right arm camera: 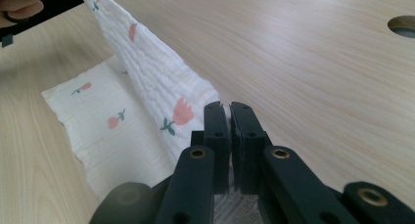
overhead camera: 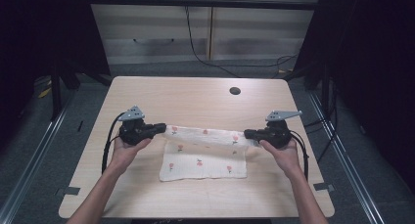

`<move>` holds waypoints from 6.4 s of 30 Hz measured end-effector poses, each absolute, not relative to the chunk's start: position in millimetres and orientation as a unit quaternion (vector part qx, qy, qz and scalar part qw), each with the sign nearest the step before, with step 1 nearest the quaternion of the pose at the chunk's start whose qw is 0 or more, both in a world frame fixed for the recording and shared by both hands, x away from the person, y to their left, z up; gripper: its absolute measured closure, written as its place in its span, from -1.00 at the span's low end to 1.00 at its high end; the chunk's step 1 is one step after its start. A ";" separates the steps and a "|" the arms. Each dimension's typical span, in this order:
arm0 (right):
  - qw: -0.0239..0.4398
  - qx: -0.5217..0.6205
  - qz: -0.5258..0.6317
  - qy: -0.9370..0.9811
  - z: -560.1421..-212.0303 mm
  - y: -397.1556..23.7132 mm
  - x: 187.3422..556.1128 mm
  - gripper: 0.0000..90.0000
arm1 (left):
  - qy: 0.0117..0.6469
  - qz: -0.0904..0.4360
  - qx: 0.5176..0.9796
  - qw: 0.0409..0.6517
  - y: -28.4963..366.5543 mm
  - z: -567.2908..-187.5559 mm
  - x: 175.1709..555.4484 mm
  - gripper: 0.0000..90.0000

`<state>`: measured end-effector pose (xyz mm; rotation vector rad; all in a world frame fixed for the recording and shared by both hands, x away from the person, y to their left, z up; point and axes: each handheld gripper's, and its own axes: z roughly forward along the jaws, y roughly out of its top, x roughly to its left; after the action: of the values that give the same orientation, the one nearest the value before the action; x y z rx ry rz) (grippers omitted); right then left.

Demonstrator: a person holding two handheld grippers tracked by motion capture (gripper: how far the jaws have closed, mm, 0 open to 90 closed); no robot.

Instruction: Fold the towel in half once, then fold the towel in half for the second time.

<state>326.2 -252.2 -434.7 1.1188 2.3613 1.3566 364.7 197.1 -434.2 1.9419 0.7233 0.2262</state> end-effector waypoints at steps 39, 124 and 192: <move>0.057 0.354 0.419 0.835 -475.9 -236.4 263.3 0.86 | 0.242 0.050 0.874 0.418 194.7 -482.8 303.2 0.87; 0.063 0.398 0.381 0.832 -504.0 -238.5 340.2 0.95 | 0.325 0.050 0.847 0.419 193.6 -490.7 374.3 0.40; 0.071 0.311 0.483 0.815 -437.9 -216.0 297.6 0.95 | 0.318 0.060 0.842 0.431 188.7 -486.4 365.2 0.91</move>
<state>297.6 -216.0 -437.9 0.9339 2.4521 1.4530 365.2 188.7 -486.4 2.1009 0.7938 0.1505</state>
